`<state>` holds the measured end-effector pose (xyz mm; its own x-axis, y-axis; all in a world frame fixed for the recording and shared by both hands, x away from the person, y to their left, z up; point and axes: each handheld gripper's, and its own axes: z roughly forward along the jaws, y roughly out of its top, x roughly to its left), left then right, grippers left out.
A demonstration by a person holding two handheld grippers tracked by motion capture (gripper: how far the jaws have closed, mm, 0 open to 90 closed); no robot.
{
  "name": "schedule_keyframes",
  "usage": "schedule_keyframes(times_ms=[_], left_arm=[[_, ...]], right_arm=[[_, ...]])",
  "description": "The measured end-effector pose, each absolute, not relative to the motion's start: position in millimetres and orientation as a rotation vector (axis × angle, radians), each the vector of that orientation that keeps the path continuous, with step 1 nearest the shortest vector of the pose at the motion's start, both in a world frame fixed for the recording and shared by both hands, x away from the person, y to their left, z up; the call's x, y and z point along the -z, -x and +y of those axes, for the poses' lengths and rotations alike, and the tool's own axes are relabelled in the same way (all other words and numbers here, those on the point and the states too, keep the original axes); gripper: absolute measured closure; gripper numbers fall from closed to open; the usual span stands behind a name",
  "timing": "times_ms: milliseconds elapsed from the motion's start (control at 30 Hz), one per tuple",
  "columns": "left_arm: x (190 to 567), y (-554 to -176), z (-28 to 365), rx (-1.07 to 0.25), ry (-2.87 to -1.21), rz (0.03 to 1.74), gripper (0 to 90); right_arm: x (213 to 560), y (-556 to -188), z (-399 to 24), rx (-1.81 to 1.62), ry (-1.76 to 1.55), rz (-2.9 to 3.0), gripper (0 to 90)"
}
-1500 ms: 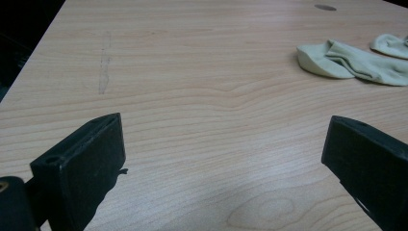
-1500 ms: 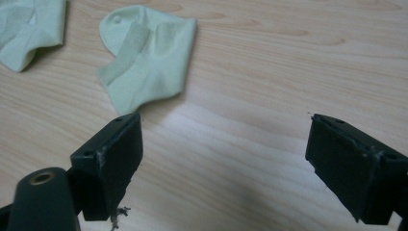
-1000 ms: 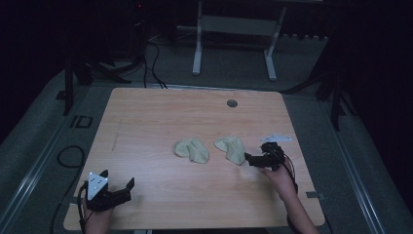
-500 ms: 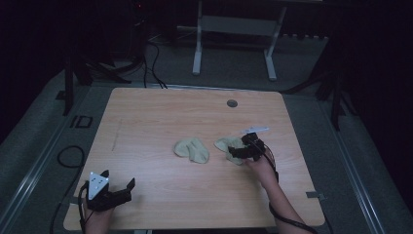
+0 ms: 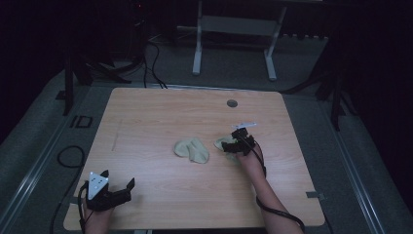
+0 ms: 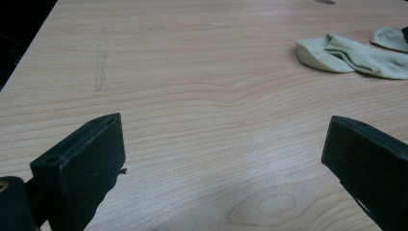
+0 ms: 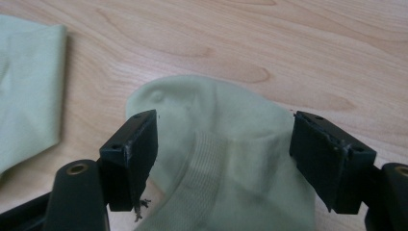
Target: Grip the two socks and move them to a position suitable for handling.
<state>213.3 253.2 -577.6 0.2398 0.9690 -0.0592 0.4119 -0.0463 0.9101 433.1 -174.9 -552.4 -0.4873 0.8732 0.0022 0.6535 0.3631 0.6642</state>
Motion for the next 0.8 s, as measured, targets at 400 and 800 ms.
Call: schedule_keyframes(times_ms=[400,800], left_arm=[[577.6,-213.3,253.3,-0.777,-1.615,1.321,1.3],[577.7,-213.7,253.8,-0.771,-1.612,1.326,1.3]], right_arm=[[559.8,-420.2,-170.8,-0.860,-1.307,2.226,46.4],[549.4,-414.4,-174.7,-0.845,-1.212,2.263,80.8]])
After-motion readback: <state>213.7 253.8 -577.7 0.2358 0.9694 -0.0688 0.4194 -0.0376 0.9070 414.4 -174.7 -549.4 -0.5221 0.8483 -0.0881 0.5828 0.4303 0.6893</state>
